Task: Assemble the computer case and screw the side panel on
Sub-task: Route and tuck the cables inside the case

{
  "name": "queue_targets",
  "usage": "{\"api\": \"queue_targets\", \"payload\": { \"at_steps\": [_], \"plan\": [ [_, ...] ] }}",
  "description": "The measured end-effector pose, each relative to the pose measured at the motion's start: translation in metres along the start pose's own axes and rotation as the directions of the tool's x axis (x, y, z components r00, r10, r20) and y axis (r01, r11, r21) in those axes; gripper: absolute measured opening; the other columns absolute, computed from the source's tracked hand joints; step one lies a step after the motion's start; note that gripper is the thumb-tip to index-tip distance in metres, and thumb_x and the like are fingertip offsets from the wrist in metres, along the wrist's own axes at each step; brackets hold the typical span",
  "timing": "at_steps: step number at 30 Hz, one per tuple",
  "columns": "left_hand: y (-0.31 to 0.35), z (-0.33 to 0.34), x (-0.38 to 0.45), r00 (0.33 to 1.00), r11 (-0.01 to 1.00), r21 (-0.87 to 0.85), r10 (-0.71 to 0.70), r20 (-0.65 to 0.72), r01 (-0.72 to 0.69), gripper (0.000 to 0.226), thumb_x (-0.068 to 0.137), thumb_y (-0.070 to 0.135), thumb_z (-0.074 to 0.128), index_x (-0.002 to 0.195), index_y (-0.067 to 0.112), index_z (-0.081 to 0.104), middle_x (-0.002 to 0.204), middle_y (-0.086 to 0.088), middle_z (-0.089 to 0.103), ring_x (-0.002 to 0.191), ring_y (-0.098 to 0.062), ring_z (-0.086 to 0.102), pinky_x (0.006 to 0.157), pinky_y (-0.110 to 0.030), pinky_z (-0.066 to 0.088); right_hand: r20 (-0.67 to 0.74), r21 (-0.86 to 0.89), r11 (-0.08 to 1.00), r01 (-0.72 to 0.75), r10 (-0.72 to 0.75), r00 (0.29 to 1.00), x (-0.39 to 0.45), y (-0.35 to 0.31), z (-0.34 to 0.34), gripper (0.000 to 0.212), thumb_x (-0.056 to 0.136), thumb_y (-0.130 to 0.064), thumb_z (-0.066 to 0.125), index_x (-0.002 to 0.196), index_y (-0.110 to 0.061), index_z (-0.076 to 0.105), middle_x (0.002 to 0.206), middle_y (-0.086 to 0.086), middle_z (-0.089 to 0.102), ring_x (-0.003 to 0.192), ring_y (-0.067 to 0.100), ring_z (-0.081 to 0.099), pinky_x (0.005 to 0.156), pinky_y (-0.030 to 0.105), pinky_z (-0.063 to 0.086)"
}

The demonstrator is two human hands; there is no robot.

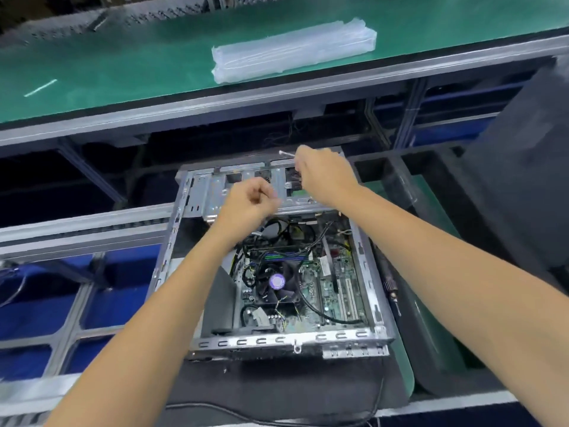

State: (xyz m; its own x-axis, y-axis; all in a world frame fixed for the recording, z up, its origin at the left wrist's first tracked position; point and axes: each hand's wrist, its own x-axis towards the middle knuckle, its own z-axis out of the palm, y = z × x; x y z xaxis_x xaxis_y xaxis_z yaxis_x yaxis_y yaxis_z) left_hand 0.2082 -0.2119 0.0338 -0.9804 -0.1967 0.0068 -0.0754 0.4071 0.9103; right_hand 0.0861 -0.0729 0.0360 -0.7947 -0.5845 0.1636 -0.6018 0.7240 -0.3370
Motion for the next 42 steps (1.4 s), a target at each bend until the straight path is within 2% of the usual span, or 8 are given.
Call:
{"api": "queue_targets", "payload": {
  "at_steps": [3, 5, 7, 12, 20, 24, 31, 42],
  "plan": [
    [0.001, 0.015, -0.007, 0.681, 0.979, 0.203, -0.146, 0.717, -0.004, 0.004, 0.086, 0.019, 0.067, 0.086, 0.017, 0.071, 0.076, -0.003, 0.071, 0.063, -0.019, 0.063, 0.06, -0.026, 0.049, -0.057, -0.133, 0.989, 0.064, -0.073, 0.996, 0.006, 0.01, 0.012, 0.019, 0.104, -0.017, 0.038, 0.105, -0.005, 0.052, 0.094, 0.016, 0.066, 0.08, 0.036, 0.06, 0.06, 0.037, 0.037],
    [-0.003, 0.036, -0.012, 0.433, 0.95, 0.3, -0.235, 0.87, -0.088, 0.013, 0.088, 0.019, 0.066, 0.099, 0.018, 0.073, 0.091, 0.001, 0.074, 0.077, -0.025, 0.065, 0.073, -0.031, 0.051, -0.055, -0.12, 0.989, 0.092, -0.099, 0.994, 0.007, 0.011, 0.023, 0.025, 0.106, -0.024, 0.035, 0.1, -0.006, 0.052, 0.09, 0.014, 0.064, 0.079, 0.035, 0.061, 0.061, 0.037, 0.038],
    [-0.012, 0.054, -0.018, 0.342, 0.922, 0.342, -0.267, 0.901, -0.183, 0.018, 0.089, 0.016, 0.065, 0.105, 0.017, 0.072, 0.1, 0.0, 0.073, 0.088, -0.019, 0.066, 0.08, -0.03, 0.049, -0.052, -0.118, 0.988, 0.099, -0.106, 0.993, 0.006, 0.012, 0.032, 0.024, 0.105, -0.024, 0.036, 0.09, -0.01, 0.048, 0.08, 0.011, 0.059, 0.073, 0.033, 0.06, 0.058, 0.036, 0.038],
    [-0.02, 0.042, -0.026, 0.506, 0.98, 0.175, -0.106, 0.856, -0.09, 0.01, 0.08, 0.011, 0.073, 0.088, 0.018, 0.072, 0.083, 0.005, 0.061, 0.073, -0.006, 0.053, 0.069, -0.018, 0.042, -0.026, -0.082, 0.994, 0.066, -0.069, 0.997, 0.012, 0.017, 0.042, 0.028, 0.101, -0.027, 0.039, 0.079, -0.011, 0.046, 0.071, 0.007, 0.05, 0.066, 0.029, 0.047, 0.06, 0.033, 0.031],
    [-0.022, 0.033, -0.029, 0.52, 0.846, 0.472, -0.295, 0.802, -0.247, 0.014, 0.086, 0.031, 0.067, 0.097, 0.028, 0.075, 0.085, 0.017, 0.071, 0.072, 0.002, 0.061, 0.07, -0.022, 0.05, -0.027, -0.069, 0.997, 0.041, -0.043, 0.999, 0.013, 0.022, 0.045, 0.027, 0.099, -0.027, 0.041, 0.078, -0.011, 0.045, 0.065, 0.003, 0.041, 0.065, 0.03, 0.046, 0.06, 0.034, 0.032],
    [-0.015, 0.035, -0.036, 0.508, 0.75, 0.526, -0.296, 0.809, -0.401, 0.033, 0.086, 0.013, 0.061, 0.112, 0.032, 0.069, 0.091, 0.027, 0.063, 0.067, 0.016, 0.051, 0.061, -0.003, 0.033, -0.049, -0.087, 0.995, 0.056, -0.06, 0.997, 0.013, 0.02, 0.046, 0.025, 0.1, -0.027, 0.04, 0.08, -0.011, 0.045, 0.072, 0.008, 0.049, 0.066, 0.031, 0.048, 0.06, 0.034, 0.033],
    [-0.007, 0.053, -0.047, 0.512, 0.627, 0.589, -0.329, 0.794, -0.51, 0.041, 0.084, 0.003, 0.052, 0.118, 0.022, 0.064, 0.11, 0.0, 0.066, 0.093, -0.02, 0.06, 0.08, -0.04, 0.053, -0.038, -0.145, 0.986, 0.081, -0.087, 0.995, 0.011, 0.016, 0.047, 0.023, 0.1, -0.024, 0.038, 0.083, -0.009, 0.044, 0.071, 0.009, 0.049, 0.063, 0.03, 0.046, 0.055, 0.034, 0.029],
    [-0.015, 0.064, -0.046, 0.38, 0.738, 0.551, -0.417, 0.826, -0.388, 0.035, 0.088, 0.003, 0.056, 0.116, 0.02, 0.067, 0.106, 0.003, 0.07, 0.092, -0.013, 0.064, 0.081, -0.029, 0.052, 0.01, -0.21, 0.968, 0.134, -0.135, 0.991, 0.009, 0.013, 0.047, 0.017, 0.101, -0.021, 0.039, 0.087, -0.011, 0.042, 0.074, 0.008, 0.045, 0.064, 0.029, 0.043, 0.058, 0.034, 0.029]
  ]
}}
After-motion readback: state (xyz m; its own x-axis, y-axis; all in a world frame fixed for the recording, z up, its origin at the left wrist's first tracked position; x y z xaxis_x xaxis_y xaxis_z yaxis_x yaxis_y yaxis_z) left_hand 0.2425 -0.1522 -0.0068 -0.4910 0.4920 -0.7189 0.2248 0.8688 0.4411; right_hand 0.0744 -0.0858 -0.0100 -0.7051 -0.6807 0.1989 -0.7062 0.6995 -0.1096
